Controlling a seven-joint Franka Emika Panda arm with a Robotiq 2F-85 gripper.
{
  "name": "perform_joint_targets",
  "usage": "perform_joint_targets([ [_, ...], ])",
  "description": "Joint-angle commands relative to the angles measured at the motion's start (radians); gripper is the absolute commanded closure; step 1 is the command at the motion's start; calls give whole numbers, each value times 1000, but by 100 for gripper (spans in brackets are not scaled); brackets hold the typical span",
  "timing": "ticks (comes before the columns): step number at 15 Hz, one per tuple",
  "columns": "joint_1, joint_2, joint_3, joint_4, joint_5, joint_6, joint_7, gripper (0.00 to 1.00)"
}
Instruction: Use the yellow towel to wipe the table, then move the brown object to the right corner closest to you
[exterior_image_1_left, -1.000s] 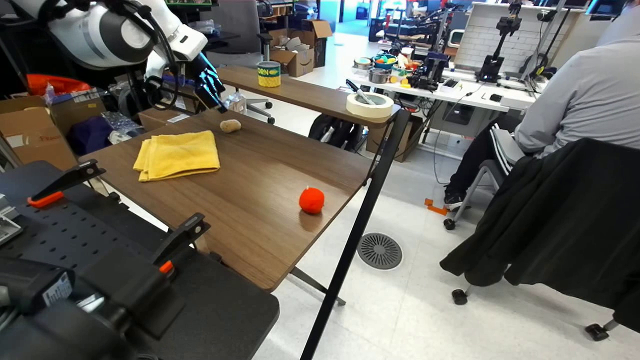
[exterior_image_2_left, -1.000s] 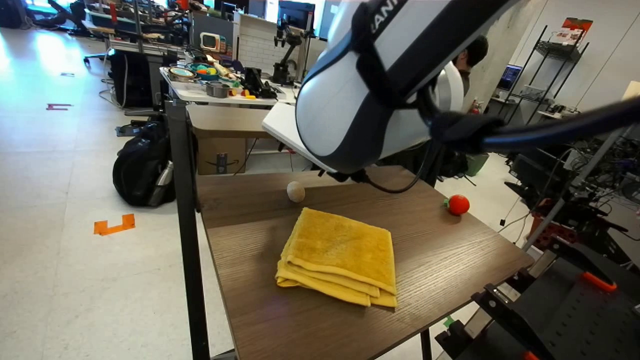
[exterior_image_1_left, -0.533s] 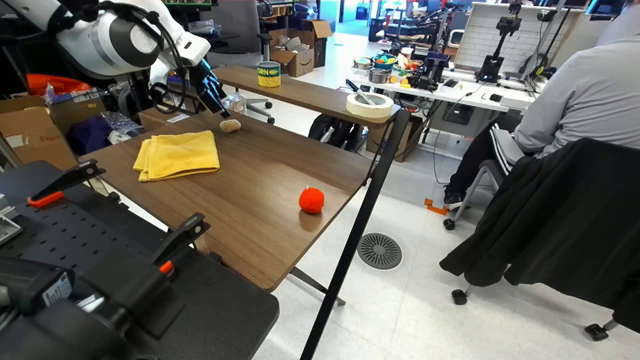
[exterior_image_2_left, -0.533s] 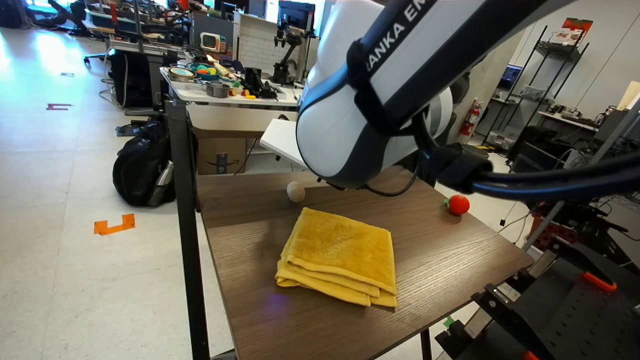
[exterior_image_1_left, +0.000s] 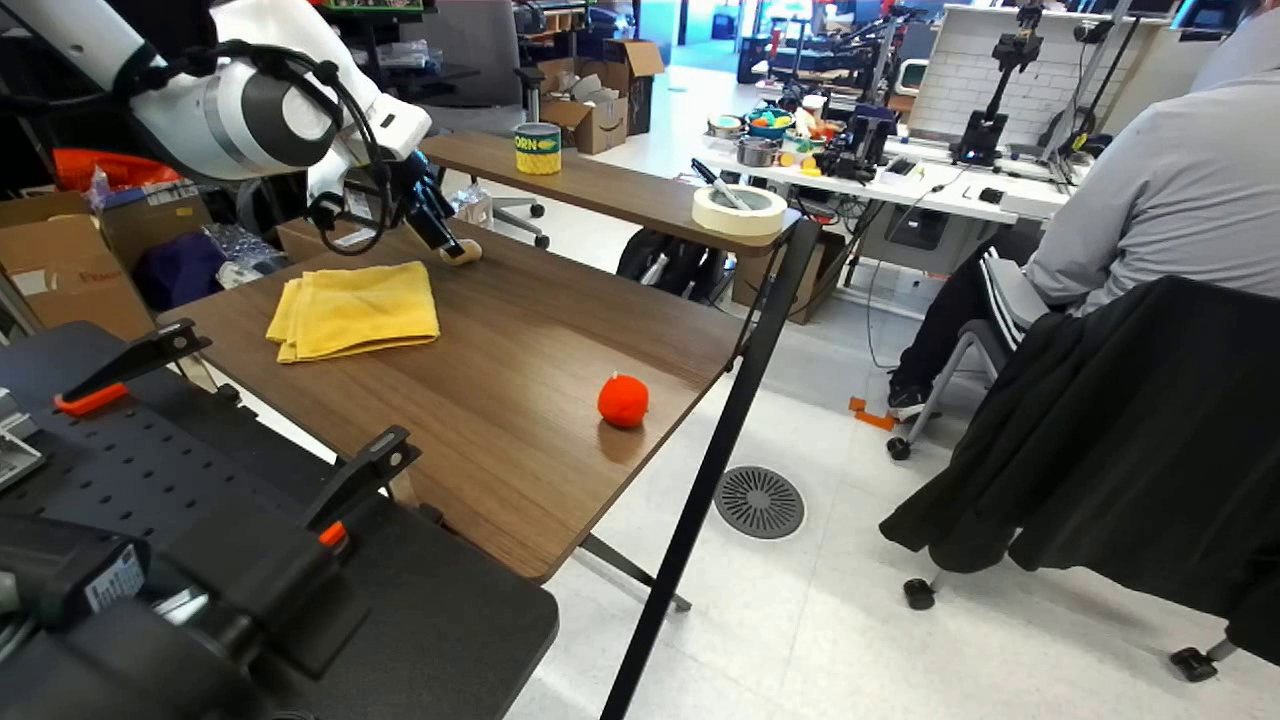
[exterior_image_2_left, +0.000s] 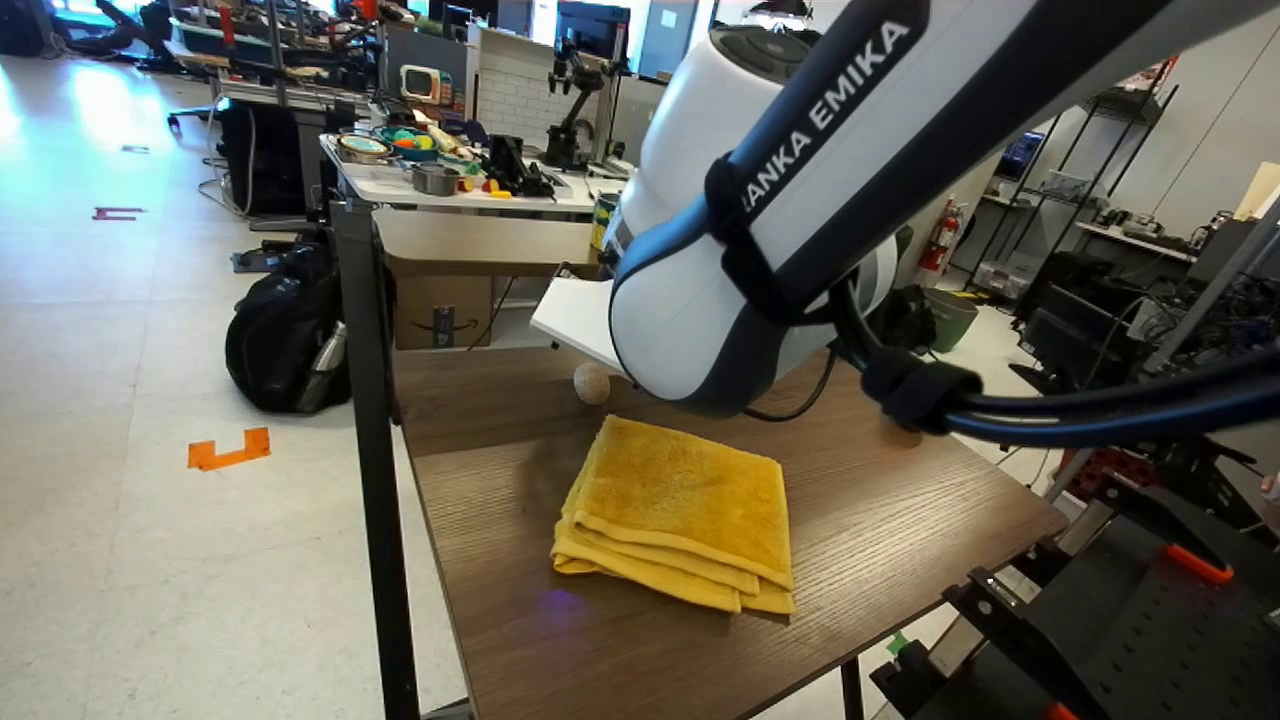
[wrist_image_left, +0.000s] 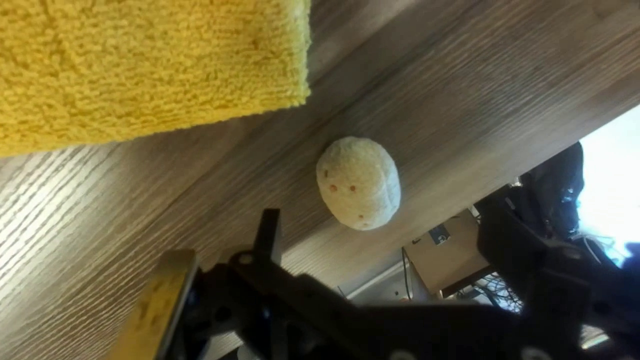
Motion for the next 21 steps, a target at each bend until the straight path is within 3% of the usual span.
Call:
perform_joint_targets([
  [1,-59,55,65,76,4,55,11,0],
  [3,-86,85,93,115,9,49,13,0],
  [4,-98,102,105,137,10,40,16,6],
  [5,-112,113,120,154,10,37,16,26],
  [7,-124,124,126,169,7,36,14,31],
  [9,-126,122,126,165,7,46,15,47],
  [13,-123,63,135,86,17,106,-1,77],
  [16,-114,-33,139,-92,56,240,-32,98],
  [21,-117,-123,127,-354,240,455,-76,97],
])
